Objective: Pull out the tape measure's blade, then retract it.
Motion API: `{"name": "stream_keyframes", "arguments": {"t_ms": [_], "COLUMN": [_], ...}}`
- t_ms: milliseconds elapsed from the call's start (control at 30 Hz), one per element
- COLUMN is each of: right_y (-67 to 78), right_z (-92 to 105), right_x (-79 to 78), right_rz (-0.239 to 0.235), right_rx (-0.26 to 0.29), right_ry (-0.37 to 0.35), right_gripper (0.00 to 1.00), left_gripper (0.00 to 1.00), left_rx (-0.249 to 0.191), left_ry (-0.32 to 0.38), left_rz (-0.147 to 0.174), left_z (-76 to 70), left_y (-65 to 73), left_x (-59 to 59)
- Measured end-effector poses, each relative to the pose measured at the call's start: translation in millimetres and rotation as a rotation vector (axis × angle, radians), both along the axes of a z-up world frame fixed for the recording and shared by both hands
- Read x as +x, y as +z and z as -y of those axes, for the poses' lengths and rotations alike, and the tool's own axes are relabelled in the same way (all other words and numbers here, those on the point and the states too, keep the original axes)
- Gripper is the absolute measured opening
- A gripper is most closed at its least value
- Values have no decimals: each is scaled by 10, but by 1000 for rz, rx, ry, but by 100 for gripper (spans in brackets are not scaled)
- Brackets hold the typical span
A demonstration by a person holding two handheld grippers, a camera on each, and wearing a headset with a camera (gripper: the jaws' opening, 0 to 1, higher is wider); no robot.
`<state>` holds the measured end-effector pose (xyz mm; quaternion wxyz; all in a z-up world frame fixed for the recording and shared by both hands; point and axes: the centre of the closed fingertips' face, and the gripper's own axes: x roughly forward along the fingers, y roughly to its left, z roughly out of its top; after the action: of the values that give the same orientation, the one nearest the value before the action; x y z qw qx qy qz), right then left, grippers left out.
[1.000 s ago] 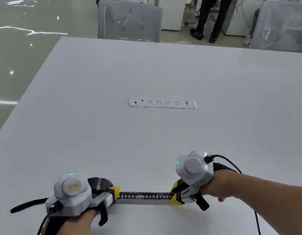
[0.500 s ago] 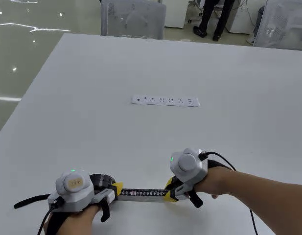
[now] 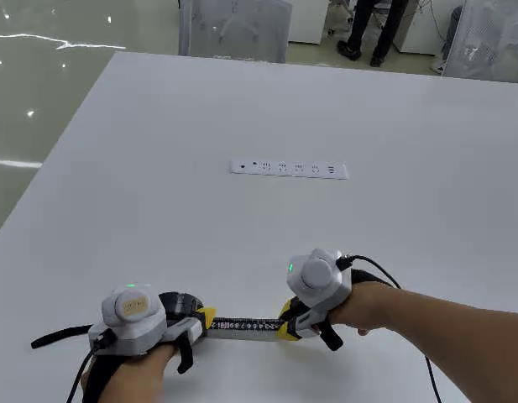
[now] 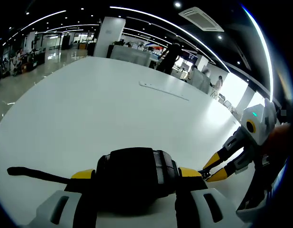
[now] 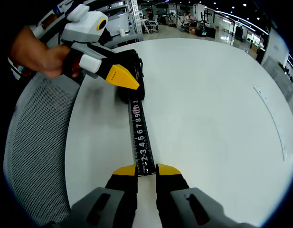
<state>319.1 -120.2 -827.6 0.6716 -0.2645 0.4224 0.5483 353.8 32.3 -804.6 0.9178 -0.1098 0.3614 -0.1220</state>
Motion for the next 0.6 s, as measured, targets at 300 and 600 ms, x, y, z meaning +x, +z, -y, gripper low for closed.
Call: {"name": "stream_keyframes", "arguments": {"t_ms": [300, 600], "right_y": [4, 0], "right_z": [-129, -205], "right_x": [19, 40], "right_rz": [0, 3], "right_rx": [9, 14], "right_ry": [11, 17], "right_gripper": [12, 12], "left_gripper": [63, 63], "left_rx": [-2, -4], "left_ry": [2, 4], "left_rz": [-1, -2], "left_z": [-2, -3], "left_y": [0, -1], "left_x": [-2, 3]}}
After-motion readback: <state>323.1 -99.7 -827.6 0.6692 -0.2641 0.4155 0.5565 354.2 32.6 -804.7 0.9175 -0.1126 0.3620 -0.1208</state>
